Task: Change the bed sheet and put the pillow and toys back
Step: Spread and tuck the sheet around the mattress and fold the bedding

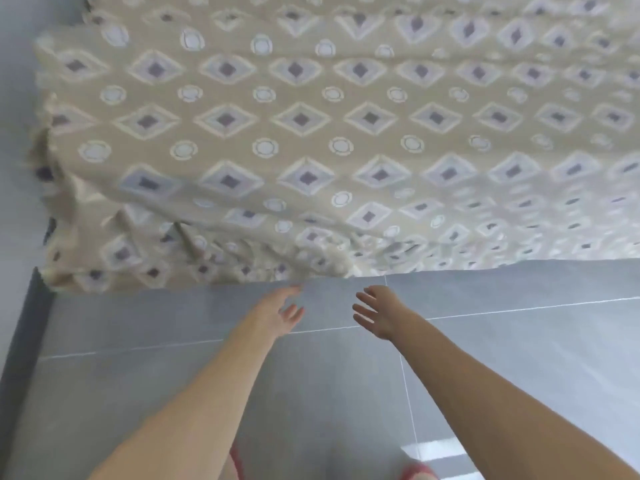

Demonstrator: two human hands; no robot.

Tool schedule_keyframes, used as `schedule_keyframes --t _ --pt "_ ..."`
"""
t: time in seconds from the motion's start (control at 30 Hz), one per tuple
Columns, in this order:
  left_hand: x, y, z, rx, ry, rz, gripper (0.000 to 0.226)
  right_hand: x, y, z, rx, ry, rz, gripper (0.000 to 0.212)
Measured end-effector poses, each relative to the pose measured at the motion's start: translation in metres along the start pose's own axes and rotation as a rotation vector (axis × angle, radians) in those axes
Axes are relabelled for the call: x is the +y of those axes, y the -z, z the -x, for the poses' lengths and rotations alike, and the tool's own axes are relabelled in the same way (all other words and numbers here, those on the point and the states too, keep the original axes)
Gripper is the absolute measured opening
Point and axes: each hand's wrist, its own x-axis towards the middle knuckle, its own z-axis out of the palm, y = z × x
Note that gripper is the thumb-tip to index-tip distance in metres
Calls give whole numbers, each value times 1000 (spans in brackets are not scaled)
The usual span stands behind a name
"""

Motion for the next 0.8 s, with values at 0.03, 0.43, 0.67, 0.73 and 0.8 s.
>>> schedule_keyframes --t 0.03,0.43,0.67,0.73,0.8 --pt "-2 -2 -18 -27 -15 -18 19 2 3 -18 -13 2 -33 13" --pt "-12 -9 -132 -333 -143 -95 23 -1 8 -131 -256 149 -385 15" --pt "-20 -25 -120 -424 -179 -82 18 4 29 -126 -400 249 -551 27" --pt "-25 -24 -113 -424 -223 -76 7 6 35 -122 -411 266 -583 32" --pt "-29 -20 -111 -406 -293 -66 4 9 37 -118 -378 282 -598 32"
